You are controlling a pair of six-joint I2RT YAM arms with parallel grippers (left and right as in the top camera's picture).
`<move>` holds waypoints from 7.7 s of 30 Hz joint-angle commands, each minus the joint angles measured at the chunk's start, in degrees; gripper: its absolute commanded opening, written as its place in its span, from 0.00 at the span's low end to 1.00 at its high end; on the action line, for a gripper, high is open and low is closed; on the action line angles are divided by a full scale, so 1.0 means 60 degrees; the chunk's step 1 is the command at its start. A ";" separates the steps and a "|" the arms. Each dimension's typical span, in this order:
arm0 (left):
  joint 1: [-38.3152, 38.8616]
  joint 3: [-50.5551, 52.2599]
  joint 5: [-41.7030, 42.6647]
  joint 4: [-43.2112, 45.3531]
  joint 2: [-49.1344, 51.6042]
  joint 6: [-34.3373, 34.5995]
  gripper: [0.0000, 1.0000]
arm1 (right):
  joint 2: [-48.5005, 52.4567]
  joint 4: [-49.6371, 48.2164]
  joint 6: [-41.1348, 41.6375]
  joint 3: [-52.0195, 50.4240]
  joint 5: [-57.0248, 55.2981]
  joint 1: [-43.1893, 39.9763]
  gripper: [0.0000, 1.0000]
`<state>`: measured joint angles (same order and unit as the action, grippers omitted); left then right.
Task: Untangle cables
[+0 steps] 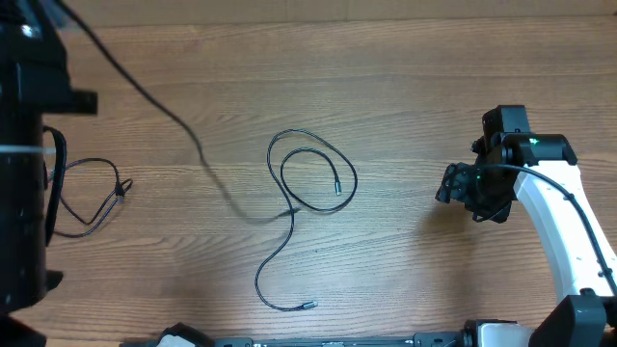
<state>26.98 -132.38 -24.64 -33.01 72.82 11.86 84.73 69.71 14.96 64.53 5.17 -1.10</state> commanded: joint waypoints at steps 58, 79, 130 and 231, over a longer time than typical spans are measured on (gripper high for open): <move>-0.8251 0.1450 0.3020 -0.7595 0.7144 0.1096 0.82 | -0.0007 -0.0171 0.0007 -0.0084 0.0073 -0.0025 0.73; -0.4765 0.1486 0.8954 -0.8222 0.7238 -0.3432 0.89 | -0.0007 -0.0178 0.0004 -0.0084 0.0073 -0.0025 0.73; -0.0998 0.1639 0.3588 -0.6288 1.1599 -0.3319 0.41 | -0.0007 -0.0058 -0.0033 -0.0084 0.0069 -0.0025 0.73; -0.8899 0.1967 -0.0131 -1.0098 0.7282 0.3523 0.12 | -0.0007 -0.0062 -0.0029 -0.0084 0.0073 -0.0025 0.73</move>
<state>-26.15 -120.77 -25.52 -93.62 116.49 33.71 84.71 69.52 14.94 64.27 5.56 -1.08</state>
